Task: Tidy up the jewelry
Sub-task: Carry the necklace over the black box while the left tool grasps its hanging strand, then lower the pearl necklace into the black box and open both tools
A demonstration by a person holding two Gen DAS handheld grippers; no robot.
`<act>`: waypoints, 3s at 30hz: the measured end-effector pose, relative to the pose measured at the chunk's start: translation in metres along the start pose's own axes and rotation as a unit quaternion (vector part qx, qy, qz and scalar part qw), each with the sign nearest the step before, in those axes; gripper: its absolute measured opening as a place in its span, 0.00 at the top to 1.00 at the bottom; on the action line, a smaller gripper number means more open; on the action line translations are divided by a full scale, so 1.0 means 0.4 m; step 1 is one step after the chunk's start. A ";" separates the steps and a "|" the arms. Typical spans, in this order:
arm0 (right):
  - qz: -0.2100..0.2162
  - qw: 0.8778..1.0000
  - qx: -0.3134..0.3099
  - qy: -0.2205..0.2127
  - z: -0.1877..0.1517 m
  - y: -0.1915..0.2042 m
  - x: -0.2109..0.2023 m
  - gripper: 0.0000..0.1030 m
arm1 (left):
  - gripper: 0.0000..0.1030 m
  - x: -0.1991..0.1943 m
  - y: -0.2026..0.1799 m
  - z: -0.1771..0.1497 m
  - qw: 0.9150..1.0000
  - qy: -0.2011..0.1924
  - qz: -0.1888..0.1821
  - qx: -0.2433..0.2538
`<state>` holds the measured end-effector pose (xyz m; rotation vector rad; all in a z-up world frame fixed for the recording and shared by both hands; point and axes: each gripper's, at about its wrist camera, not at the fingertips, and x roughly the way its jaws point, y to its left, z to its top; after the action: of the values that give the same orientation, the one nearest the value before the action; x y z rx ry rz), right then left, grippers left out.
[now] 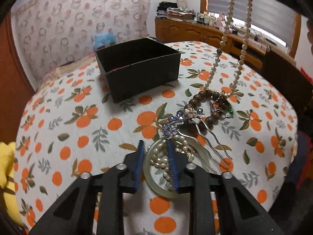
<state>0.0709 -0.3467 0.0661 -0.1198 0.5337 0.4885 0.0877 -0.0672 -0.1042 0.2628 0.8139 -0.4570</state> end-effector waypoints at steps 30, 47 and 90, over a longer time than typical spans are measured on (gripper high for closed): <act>0.001 1.000 0.000 0.000 0.011 -0.006 0.021 0.92 | 0.96 -0.191 0.066 0.101 0.993 -0.105 -0.029 -0.041; 0.006 0.999 0.002 -0.054 0.151 -0.017 0.007 0.92 | 0.96 -0.313 0.081 0.326 0.982 -0.184 -0.021 -0.023; 0.040 0.997 0.027 0.062 0.141 -0.092 0.532 0.91 | 0.83 -0.014 0.190 0.253 0.994 -0.079 -0.004 -0.080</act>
<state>0.2737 -0.2774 0.0041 -0.0778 0.6737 0.5463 0.1858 -0.0393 -0.0289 0.0744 0.6918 -0.4116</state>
